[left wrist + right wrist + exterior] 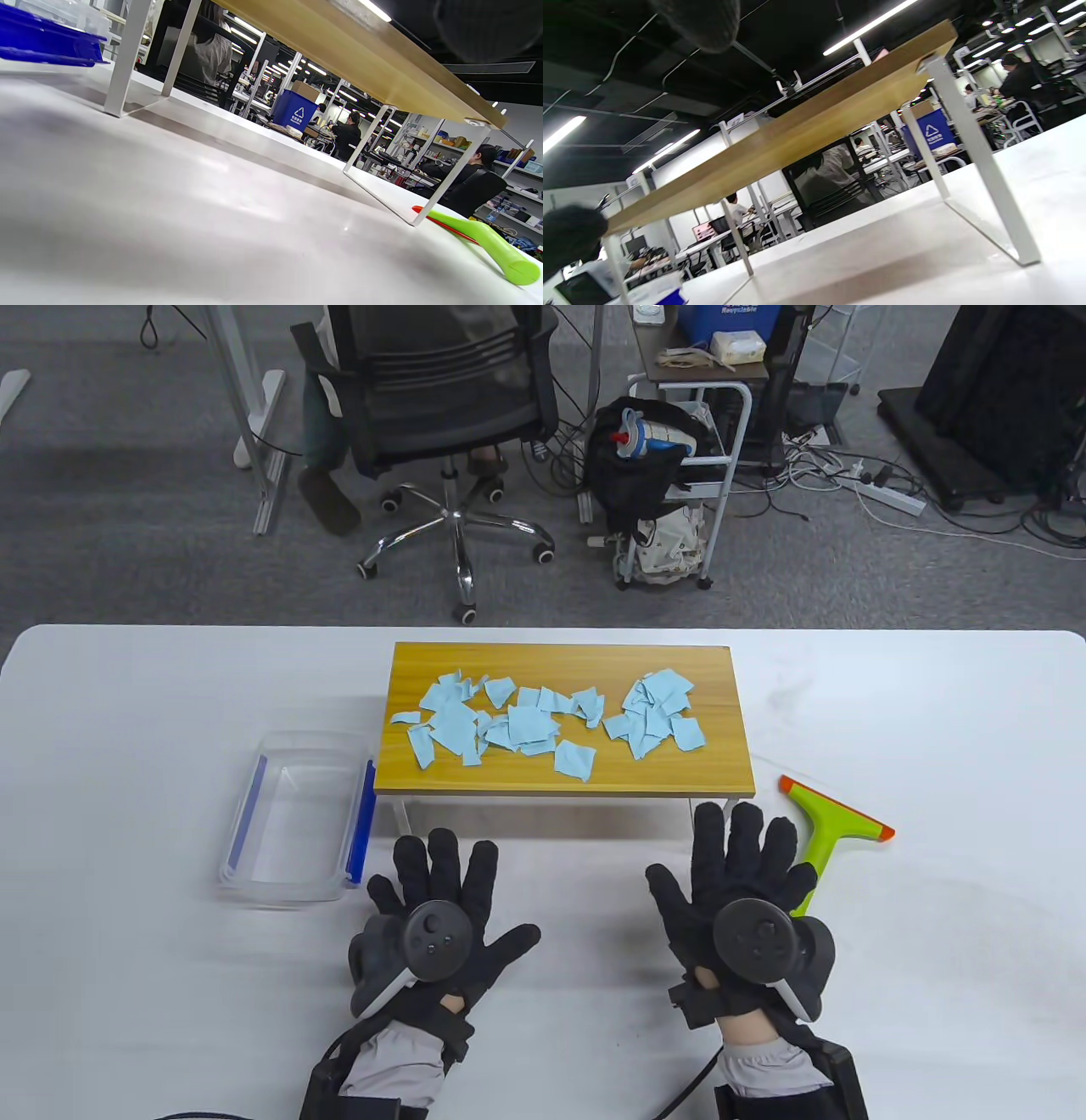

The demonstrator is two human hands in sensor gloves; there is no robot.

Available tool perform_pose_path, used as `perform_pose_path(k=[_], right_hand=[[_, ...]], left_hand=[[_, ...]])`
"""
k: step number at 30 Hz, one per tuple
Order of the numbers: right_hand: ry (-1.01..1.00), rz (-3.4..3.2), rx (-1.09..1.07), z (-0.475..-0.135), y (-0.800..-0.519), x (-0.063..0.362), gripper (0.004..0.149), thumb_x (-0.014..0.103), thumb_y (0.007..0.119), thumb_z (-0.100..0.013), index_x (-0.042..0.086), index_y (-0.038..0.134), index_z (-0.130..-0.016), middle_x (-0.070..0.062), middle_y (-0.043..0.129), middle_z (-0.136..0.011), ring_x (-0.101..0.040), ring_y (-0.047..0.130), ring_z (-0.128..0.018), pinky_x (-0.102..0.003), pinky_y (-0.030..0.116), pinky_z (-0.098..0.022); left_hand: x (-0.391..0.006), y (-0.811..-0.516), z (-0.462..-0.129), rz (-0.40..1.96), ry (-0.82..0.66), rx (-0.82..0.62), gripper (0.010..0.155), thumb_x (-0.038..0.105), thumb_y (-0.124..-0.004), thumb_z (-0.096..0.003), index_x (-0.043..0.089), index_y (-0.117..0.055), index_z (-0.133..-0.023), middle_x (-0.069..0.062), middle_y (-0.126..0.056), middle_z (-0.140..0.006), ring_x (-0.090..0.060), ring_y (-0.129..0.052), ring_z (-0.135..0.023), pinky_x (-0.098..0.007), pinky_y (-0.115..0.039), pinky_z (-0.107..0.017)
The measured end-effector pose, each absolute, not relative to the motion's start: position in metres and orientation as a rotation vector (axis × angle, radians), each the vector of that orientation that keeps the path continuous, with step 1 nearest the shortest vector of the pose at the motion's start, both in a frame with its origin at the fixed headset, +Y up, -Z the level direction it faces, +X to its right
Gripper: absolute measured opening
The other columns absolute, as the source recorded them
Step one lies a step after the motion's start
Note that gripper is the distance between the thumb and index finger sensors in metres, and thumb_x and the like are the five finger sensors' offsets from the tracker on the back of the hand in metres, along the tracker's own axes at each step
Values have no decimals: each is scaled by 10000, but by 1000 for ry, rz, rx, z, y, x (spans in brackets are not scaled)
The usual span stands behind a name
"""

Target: Scrape paper scraps from tabletop organizer into plastic storage box

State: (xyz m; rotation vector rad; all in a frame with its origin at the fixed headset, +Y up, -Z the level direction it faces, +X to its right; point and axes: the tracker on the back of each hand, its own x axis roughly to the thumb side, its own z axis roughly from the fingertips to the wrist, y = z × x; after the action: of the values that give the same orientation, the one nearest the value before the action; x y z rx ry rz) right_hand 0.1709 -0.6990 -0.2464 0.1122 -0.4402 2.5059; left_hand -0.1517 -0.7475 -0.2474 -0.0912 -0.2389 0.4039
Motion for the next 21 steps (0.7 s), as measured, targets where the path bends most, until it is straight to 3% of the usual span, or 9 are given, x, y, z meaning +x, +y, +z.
perform_pose_path(k=[9,15,18,21], right_hand=[[-387,2499,-208,-280,-685,243,721,464,747,-557,92,420,-1081,-342,251,-1101,-733,105,-897,-911,108,-465],[-219,2522,-488,-314,-706,296,699,418,773,-553,69,454,-1067,-348,332,-1088,-737,246,-905,-901,240,-515],[-21,2615,-679,-330,-730,307,710,421,796,-537,26,493,-1043,-379,473,-1039,-745,519,-834,-852,482,-512],[299,2749,-803,-340,-757,304,743,453,816,-513,-33,543,-1003,-394,641,-941,-625,807,-681,-669,747,-428]], left_hand=[[-151,-751,-251,423,-245,-162,940,805,-689,-461,414,-130,-1108,-69,69,-1172,-451,135,-1029,-795,-52,-629],[-156,-752,-259,449,-222,-220,902,765,-709,-491,420,-157,-1115,-69,62,-1174,-454,134,-1028,-793,-50,-627],[-156,-752,-261,451,-221,-239,896,760,-714,-495,414,-173,-1120,-76,45,-1180,-458,122,-1031,-792,-53,-628],[-155,-752,-262,451,-222,-257,898,762,-715,-493,411,-178,-1121,-82,39,-1182,-461,118,-1031,-791,-53,-628]])
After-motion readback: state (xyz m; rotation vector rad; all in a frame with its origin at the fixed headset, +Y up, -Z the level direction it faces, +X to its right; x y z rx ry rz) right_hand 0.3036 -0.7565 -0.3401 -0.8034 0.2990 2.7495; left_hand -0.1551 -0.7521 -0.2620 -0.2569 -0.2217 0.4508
